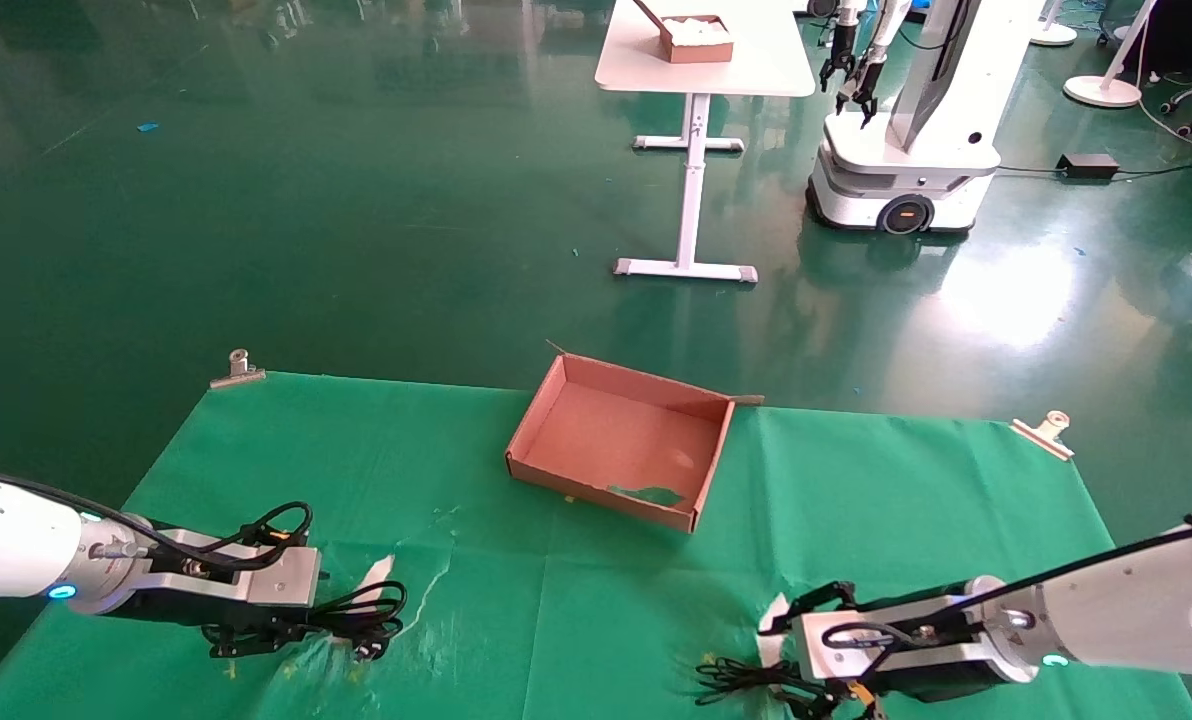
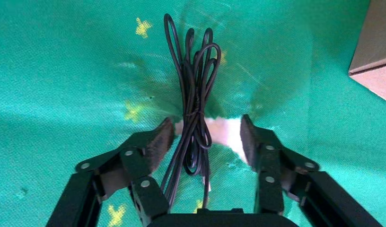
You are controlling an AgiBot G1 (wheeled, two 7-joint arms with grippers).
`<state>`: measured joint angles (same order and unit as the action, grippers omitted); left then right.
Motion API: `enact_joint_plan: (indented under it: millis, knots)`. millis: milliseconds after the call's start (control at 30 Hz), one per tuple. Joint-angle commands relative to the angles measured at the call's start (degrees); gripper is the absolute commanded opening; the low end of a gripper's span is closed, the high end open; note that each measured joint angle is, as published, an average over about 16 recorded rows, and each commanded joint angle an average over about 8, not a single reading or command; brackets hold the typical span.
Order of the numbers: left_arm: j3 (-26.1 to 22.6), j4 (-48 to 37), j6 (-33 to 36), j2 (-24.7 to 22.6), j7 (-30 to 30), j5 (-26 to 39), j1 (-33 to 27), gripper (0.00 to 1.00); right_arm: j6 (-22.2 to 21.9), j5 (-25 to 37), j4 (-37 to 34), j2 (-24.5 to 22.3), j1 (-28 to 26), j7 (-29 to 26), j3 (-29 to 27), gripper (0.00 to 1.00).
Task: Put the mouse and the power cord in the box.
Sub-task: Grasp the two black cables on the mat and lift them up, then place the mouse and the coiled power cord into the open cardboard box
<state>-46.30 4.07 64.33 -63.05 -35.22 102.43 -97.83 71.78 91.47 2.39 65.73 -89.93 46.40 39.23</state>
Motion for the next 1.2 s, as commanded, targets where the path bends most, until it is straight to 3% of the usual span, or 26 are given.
enact_joint_plan:
  millis: [33,533,800,1000,1200]
  knots:
    - [0.00,0.03,0.01,0.01,0.01,-0.01,0.01,0.00,0.02,-0.01,0.03,-0.01,0.01,-0.01,0.00,0.00]
    - [0.11,0.06,0.38,0.11,0.08,-0.23,-0.01,0.00,0.07,-0.13,0.09,-0.09,-0.01,-0.08,-0.04,0.00]
    - [3.45,-1.83,9.24,3.00,2.09,-5.23,-2.43,0.00,3.20,-3.71,0.26,-3.78,-2.52,-0.66,-2.54,0.00]
    - [8.70,-5.57,17.70,5.72,7.85,-12.82,-6.05,0.00,5.67,-6.42,2.41,-8.39,-8.42,-1.88,-4.54,0.00]
    - [13.11,-8.92,18.43,1.84,15.70,-19.10,-10.17,0.00,4.02,-5.98,5.48,-6.82,-14.61,-5.06,-4.41,0.00]
